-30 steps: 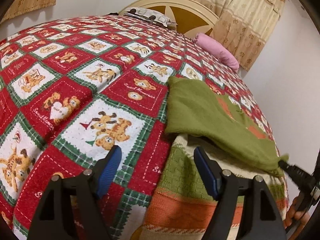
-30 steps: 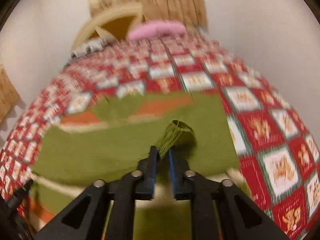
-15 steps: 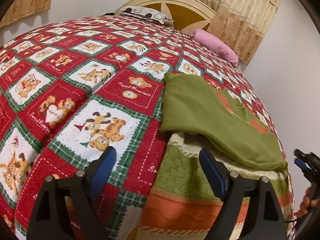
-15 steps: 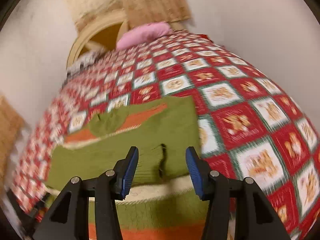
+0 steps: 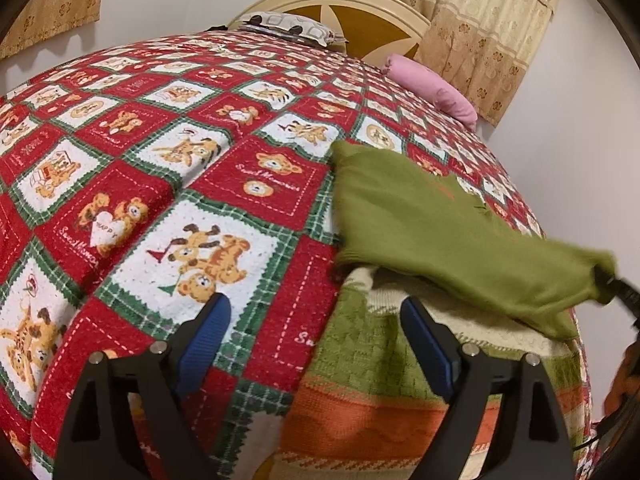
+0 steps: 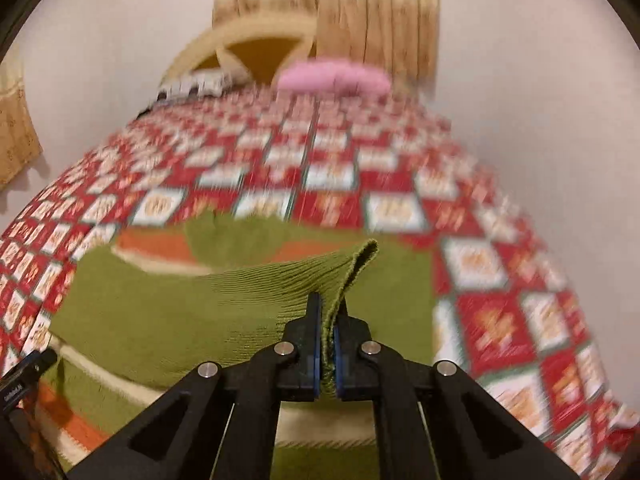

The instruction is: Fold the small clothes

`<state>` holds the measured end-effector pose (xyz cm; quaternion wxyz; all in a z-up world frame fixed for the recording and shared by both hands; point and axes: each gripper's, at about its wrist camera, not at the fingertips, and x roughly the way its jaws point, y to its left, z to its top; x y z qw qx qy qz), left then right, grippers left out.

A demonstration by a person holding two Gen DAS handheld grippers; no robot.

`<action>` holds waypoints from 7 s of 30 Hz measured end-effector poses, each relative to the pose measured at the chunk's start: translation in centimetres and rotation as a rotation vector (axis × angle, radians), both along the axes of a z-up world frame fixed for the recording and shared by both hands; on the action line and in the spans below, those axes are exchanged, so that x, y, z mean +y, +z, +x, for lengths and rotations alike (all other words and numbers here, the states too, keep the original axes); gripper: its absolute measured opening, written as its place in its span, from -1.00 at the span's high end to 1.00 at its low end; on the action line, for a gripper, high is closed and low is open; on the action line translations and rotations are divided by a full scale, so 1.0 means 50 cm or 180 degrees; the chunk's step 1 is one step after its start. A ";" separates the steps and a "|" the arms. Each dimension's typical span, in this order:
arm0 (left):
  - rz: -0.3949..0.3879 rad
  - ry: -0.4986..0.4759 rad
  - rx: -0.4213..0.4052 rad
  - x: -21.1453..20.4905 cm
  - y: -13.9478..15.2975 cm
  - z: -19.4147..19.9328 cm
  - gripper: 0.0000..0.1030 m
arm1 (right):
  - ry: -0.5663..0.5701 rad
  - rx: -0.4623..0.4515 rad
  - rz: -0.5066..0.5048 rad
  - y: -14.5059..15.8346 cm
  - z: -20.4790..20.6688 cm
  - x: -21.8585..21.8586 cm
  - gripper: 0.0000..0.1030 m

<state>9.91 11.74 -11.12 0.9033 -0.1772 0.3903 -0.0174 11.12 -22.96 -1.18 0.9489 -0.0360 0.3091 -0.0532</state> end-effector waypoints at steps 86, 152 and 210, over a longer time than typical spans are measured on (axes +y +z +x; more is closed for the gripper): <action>0.0439 -0.1069 -0.0472 0.089 0.114 -0.260 -0.90 | -0.0265 -0.0134 0.0683 0.093 -0.624 -0.253 0.25; 0.0396 -0.1628 0.0067 -0.044 -0.003 -0.450 0.42 | 0.0176 0.0901 0.0510 -0.219 -0.643 -0.093 0.33; -0.0257 -0.2416 0.0043 -0.027 0.011 -0.177 0.82 | -0.0322 0.0039 0.1676 -0.047 -0.362 -0.266 0.08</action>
